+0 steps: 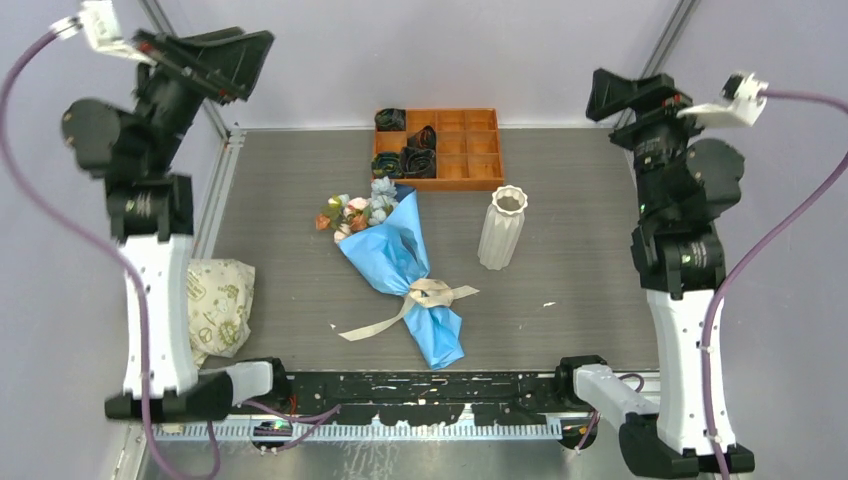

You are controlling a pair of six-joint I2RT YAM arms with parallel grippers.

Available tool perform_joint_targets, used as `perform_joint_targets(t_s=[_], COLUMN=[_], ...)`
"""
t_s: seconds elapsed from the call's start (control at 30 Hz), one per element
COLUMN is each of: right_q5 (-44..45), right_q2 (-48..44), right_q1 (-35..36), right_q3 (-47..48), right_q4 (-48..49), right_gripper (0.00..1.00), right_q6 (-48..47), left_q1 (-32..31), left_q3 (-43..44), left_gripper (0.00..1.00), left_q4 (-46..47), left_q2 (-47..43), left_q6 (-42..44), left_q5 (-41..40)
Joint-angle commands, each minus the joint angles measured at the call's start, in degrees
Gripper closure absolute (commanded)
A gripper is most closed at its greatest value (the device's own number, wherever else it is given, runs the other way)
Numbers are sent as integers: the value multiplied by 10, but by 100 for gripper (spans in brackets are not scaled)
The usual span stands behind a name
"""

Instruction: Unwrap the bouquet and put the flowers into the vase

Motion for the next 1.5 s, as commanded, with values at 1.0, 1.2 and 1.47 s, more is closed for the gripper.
perform_joint_targets(t_s=[1.0,1.2,1.47], right_q5=[41,51,48], right_q2=[224,230,272], right_q1=[466,499,500], right_q3=[-19,-106,-172], right_q4=[-347,-297,-216], right_gripper=[11,19,32], right_q6=[-17,-3,-10], left_q1=[-376,-381,-389], left_q3=[-155,-258,-386], left_gripper=[0,0,4], left_q4=[-342,-252,-205], left_q2=[69,38,60], left_q6=[272,192,118], left_q5=[-518,-408,-398])
